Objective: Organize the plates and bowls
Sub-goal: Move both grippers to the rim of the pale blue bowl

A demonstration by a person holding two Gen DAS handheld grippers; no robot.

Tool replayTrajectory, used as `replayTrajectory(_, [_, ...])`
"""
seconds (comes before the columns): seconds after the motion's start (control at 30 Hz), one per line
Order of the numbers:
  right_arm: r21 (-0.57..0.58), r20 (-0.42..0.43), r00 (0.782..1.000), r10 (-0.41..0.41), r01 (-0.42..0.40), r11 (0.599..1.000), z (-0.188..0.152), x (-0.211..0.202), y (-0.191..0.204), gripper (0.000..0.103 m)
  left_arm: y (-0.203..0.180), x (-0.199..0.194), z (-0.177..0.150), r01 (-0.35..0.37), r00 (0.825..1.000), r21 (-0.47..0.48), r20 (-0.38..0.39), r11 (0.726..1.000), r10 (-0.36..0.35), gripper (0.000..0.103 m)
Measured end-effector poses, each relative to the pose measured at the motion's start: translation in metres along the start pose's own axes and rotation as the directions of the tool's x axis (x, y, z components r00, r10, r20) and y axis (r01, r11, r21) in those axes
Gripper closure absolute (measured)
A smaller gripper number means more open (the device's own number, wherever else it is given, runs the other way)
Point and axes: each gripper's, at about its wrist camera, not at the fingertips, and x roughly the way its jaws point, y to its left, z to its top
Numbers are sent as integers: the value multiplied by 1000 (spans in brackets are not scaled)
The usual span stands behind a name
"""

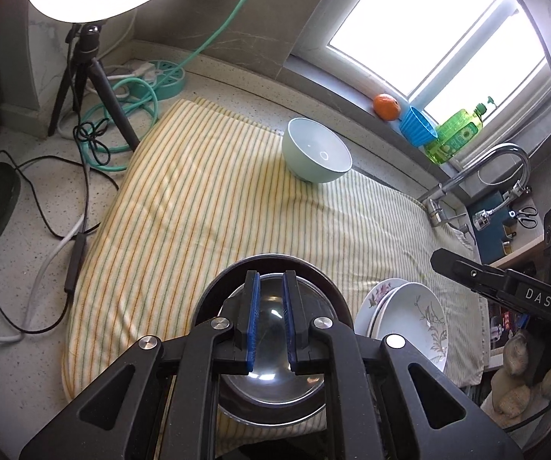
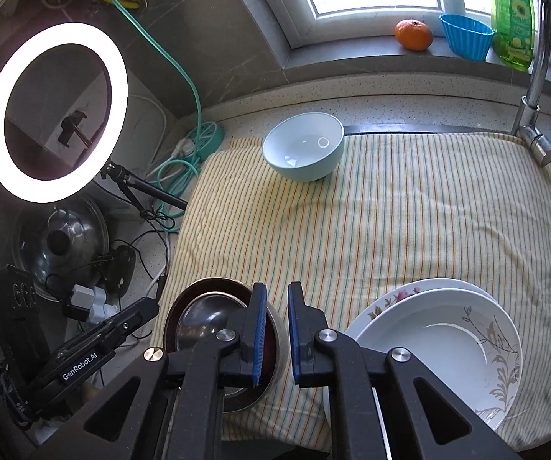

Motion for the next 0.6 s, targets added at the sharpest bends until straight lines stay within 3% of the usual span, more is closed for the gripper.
replayTrajectory(0.33, [-30,72,997,36,-34,999,59,-33,-4,85,-28,5,36,7,1000,33,28,999,-8,93])
replayTrajectory(0.6, [-121,32,998,45,-41,992,111,-9,-18,84,-49,24,65,-45,997,-15,63,999,45,93])
